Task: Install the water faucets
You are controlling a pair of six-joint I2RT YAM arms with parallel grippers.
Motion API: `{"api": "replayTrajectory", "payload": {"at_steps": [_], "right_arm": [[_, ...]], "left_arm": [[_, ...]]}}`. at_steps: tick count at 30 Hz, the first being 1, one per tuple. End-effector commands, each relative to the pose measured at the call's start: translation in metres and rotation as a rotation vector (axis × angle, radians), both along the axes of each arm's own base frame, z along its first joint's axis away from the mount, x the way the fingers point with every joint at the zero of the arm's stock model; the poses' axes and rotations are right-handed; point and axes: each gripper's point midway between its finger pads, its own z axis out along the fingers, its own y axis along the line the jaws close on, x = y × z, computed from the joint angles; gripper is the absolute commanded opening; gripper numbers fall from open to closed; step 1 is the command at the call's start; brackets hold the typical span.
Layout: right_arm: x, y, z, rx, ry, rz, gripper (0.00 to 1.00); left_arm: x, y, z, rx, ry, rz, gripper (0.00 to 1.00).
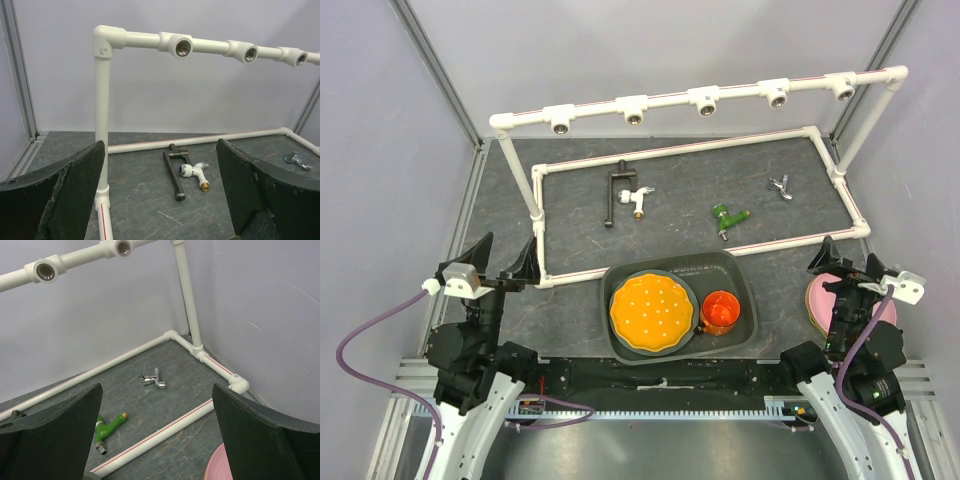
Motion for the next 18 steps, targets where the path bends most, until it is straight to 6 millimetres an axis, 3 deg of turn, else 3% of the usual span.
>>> {"api": "replayTrajectory", "payload": {"at_steps": [1,9,14,18], "right_arm": [[-0.005,0.008,0.016,0.003,-0.045,0.061,0.98],[-0.002,0.043,0.029,-0.026,-0.076,0.261,0.98],[0.022,0.068,0.021,-0.017,0.061,0.345,0.98],[0.047,0.105,0.002,-0.056,0.238,0.492,0.98]], "left_arm": [[-0.008,0.002,0.013,-0.003,-0.035,-0.006,0.99],[-0.007,-0.003,0.01,-0.026,0.016,-0.035,0.99],[-0.01,-0.01,0.011,-0.061,0.035,-0.083,0.99],[-0.011,-0.014,0.009,-0.06,0.045,-0.11,0.99]]}}
